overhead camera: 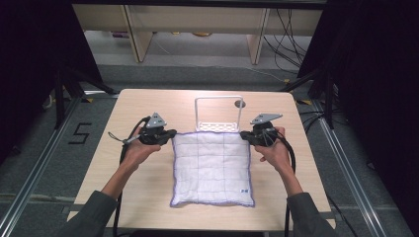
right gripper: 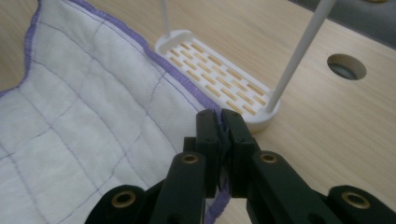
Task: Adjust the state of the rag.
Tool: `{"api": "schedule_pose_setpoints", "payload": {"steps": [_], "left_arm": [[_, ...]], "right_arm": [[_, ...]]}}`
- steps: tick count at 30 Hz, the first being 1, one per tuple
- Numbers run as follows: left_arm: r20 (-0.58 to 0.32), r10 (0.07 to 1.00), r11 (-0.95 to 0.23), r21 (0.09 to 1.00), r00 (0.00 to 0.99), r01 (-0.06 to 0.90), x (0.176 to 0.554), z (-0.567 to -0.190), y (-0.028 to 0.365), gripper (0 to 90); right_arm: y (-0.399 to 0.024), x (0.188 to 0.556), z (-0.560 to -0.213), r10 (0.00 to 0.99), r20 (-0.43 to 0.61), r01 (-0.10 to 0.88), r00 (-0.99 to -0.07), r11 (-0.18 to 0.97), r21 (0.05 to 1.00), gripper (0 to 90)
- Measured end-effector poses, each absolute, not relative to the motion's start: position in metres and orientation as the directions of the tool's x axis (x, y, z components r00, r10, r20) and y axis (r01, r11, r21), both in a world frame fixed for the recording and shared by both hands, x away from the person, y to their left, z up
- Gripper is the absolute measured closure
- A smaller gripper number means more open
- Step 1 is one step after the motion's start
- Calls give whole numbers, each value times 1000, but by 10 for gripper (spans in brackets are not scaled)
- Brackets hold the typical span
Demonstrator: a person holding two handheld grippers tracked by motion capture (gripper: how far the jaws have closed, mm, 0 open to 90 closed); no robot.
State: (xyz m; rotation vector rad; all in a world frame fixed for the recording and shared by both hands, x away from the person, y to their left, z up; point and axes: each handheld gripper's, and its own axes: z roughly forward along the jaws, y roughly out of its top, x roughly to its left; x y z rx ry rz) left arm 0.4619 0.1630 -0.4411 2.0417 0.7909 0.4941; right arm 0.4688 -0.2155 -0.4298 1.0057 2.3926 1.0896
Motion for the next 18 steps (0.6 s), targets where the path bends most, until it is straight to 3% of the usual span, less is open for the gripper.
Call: {"api": "schedule_pose_setpoints", "payload": {"steps": [4,7,18], "left_arm": [[82,652,-459,834,754,306,439,-438,168,885],[59,643,-433,851,764,298,421,-438,170,885],[63,596,-434,864,800,254,364,-445,177,884]], "right_arm": [[-217,446,-419,689,-40,411,-724,476,778,867],[-219,427,-414,669,-47,381,-741,477,792,867],[-225,376,-420,647,-47,363,-761,485,795,867]]}}
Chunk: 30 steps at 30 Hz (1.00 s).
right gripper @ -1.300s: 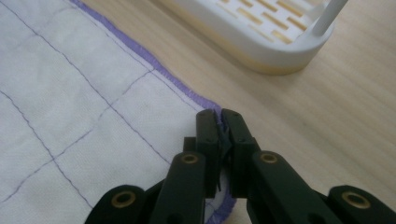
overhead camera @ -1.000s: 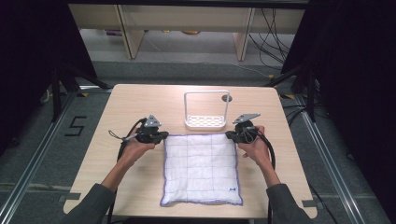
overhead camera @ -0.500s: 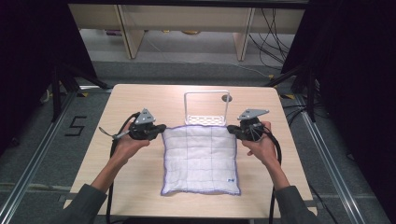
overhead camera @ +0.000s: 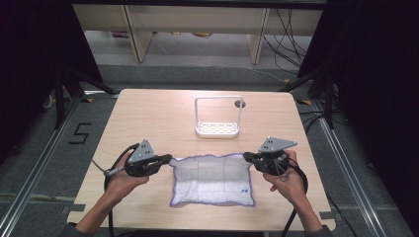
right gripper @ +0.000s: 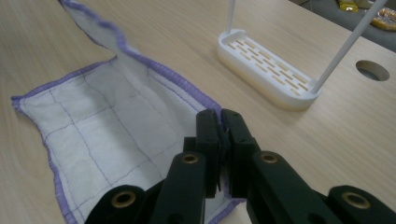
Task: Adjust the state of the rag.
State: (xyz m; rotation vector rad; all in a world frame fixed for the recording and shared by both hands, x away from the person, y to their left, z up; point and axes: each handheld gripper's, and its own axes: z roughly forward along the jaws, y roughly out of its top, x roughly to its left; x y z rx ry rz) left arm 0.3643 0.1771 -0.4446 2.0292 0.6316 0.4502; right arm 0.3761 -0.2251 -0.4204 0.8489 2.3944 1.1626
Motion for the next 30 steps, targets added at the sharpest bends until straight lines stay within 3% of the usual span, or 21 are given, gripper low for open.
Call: {"api": "schedule_pose_setpoints", "payload": {"steps": [12,19,26,28,30], "left_arm": [[49,541,-495,826,839,271,320,-475,175,882],[11,538,-486,821,843,300,311,-492,170,878],[31,521,-543,783,853,303,303,-504,168,872],[25,513,-550,777,858,307,300,-509,166,860],[5,508,-551,771,861,320,299,-510,167,787]], "right_arm": [[-224,335,-446,613,-63,359,-788,539,762,865],[-225,318,-461,607,-69,379,-791,577,724,859],[-228,305,-476,592,-57,393,-804,601,696,856],[-228,301,-480,585,-48,399,-810,610,685,845],[-228,297,-485,581,-41,399,-813,607,687,801]]}}
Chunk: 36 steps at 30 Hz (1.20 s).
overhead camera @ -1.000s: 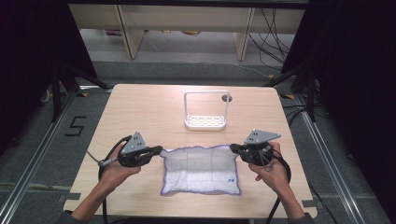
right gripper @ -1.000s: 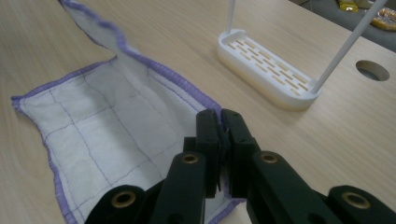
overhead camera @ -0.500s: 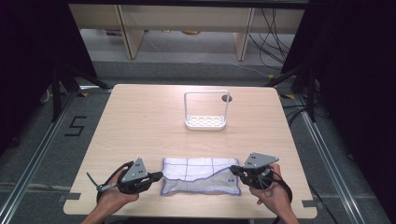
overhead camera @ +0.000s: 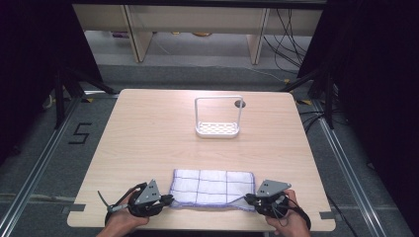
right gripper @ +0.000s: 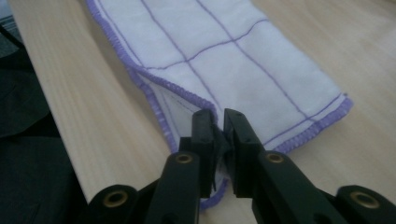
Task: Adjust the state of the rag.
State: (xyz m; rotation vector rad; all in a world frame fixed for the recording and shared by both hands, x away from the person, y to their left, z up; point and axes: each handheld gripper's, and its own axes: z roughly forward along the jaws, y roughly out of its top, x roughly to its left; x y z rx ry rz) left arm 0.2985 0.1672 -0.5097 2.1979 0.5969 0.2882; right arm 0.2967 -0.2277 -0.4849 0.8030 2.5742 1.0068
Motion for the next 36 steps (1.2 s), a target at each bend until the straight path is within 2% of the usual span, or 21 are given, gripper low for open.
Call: {"api": "schedule_pose_setpoints", "payload": {"steps": [3,5,7,10,11,14,17,18,23,26,30,36], "left_arm": [[-40,544,-489,796,838,356,296,-506,169,637],[-30,568,-474,805,822,356,300,-498,172,530],[-64,592,-416,830,803,373,306,-494,173,479],[-71,618,-407,824,783,396,320,-487,174,428],[-73,624,-404,822,778,401,327,-485,173,418],[-98,637,-382,822,765,423,344,-482,170,400],[-87,645,-403,805,759,435,364,-480,166,390],[-84,641,-416,797,763,438,369,-480,166,389],[-103,655,-425,768,748,478,397,-485,160,387],[-115,653,-429,758,748,491,402,-491,156,395],[-107,636,-460,743,765,486,402,-498,153,394],[-40,623,-522,723,782,453,400,-508,150,388]], "right_arm": [[-232,289,-483,593,-10,426,-805,589,687,706],[-238,286,-477,620,15,442,-784,542,715,667],[-242,288,-469,644,34,452,-765,497,741,633],[-245,296,-461,685,32,467,-728,461,755,573],[-247,303,-460,690,13,461,-724,469,754,561],[-251,320,-457,713,32,490,-700,447,748,529],[-252,339,-458,746,62,535,-663,415,736,524],[-253,346,-461,742,34,526,-670,441,728,520],[-244,371,-474,763,42,587,-645,459,667,511],[-238,377,-482,765,51,583,-642,444,681,511],[-230,377,-485,756,51,598,-653,473,648,511],[-228,378,-494,769,14,623,-639,506,596,488]]}}
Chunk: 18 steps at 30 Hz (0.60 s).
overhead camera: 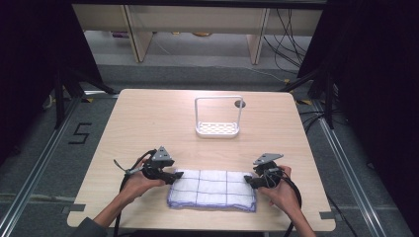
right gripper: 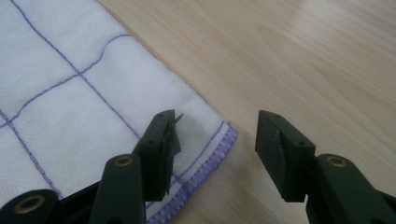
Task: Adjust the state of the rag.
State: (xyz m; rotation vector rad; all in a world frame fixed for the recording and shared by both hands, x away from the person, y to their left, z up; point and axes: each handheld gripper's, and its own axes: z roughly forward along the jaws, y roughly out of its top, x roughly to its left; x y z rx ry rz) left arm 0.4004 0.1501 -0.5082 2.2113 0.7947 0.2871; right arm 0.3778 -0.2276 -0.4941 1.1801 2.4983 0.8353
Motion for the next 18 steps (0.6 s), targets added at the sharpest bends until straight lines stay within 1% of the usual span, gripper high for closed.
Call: {"api": "schedule_pose_setpoints", "payload": {"steps": [1,3,4,7,9,10,11,16,18], "left_arm": [[-31,618,-534,717,785,448,400,-509,150,393],[-12,616,-550,709,787,442,399,-511,148,396],[-5,607,-562,704,795,434,399,-511,148,404],[-5,598,-566,705,802,427,398,-512,147,441],[3,582,-578,706,814,410,397,-512,147,471],[7,581,-578,707,814,407,397,-512,146,495],[-2,570,-579,709,822,403,397,-512,146,523],[-23,555,-576,711,832,403,397,-513,148,563],[-17,543,-583,712,840,392,395,-512,147,618]], "right_arm": [[-227,378,-496,772,10,618,-636,502,605,490],[-227,377,-496,771,14,627,-636,507,592,490],[-226,377,-497,776,18,625,-631,495,604,493],[-227,377,-498,768,-3,612,-641,513,602,493],[-227,376,-499,775,-2,612,-632,500,612,498],[-228,376,-498,771,4,617,-637,508,601,507],[-227,376,-499,772,5,612,-636,501,612,522],[-227,376,-498,767,29,624,-640,499,601,576],[-228,376,-499,762,30,618,-647,500,607,607]]}}
